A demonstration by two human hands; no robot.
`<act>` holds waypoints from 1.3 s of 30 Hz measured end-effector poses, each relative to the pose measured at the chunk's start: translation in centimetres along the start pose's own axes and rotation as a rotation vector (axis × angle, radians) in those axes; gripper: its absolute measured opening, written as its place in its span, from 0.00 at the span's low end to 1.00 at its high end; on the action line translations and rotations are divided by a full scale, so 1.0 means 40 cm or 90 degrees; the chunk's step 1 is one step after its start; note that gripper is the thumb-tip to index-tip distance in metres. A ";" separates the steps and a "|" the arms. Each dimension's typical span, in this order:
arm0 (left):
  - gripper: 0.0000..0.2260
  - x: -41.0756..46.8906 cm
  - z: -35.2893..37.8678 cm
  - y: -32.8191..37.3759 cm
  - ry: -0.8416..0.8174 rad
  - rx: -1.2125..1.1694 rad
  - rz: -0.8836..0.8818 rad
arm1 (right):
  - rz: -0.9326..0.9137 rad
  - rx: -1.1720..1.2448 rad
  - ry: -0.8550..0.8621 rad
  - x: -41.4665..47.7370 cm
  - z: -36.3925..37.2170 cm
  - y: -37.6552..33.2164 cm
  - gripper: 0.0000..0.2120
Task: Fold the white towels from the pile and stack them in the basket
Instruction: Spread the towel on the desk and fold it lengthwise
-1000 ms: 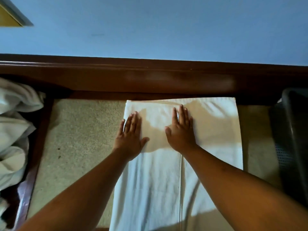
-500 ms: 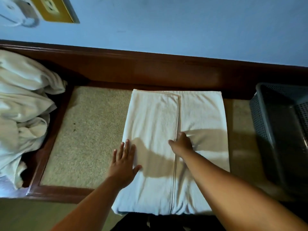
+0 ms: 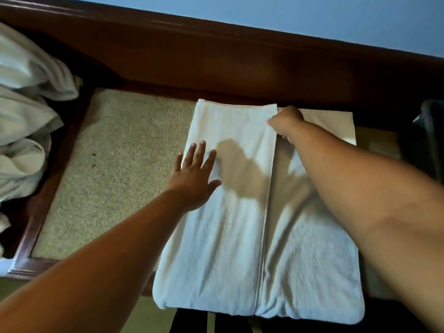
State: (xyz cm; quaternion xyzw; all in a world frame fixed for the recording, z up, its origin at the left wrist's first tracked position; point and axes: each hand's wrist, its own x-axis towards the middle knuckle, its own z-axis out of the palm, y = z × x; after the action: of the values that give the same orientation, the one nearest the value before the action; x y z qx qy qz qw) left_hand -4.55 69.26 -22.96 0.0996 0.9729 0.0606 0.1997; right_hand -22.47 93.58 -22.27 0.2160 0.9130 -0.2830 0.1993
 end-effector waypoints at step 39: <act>0.17 -0.559 0.193 -0.055 -0.108 -0.304 -0.119 | 0.201 0.372 0.075 -1.003 0.434 0.580 0.19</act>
State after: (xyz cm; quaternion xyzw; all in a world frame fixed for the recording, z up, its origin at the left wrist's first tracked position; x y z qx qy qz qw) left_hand 18.31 62.86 -21.92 -0.0360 0.9157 0.2612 0.3031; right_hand 26.70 89.11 -25.96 0.4189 0.7587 -0.4851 0.1170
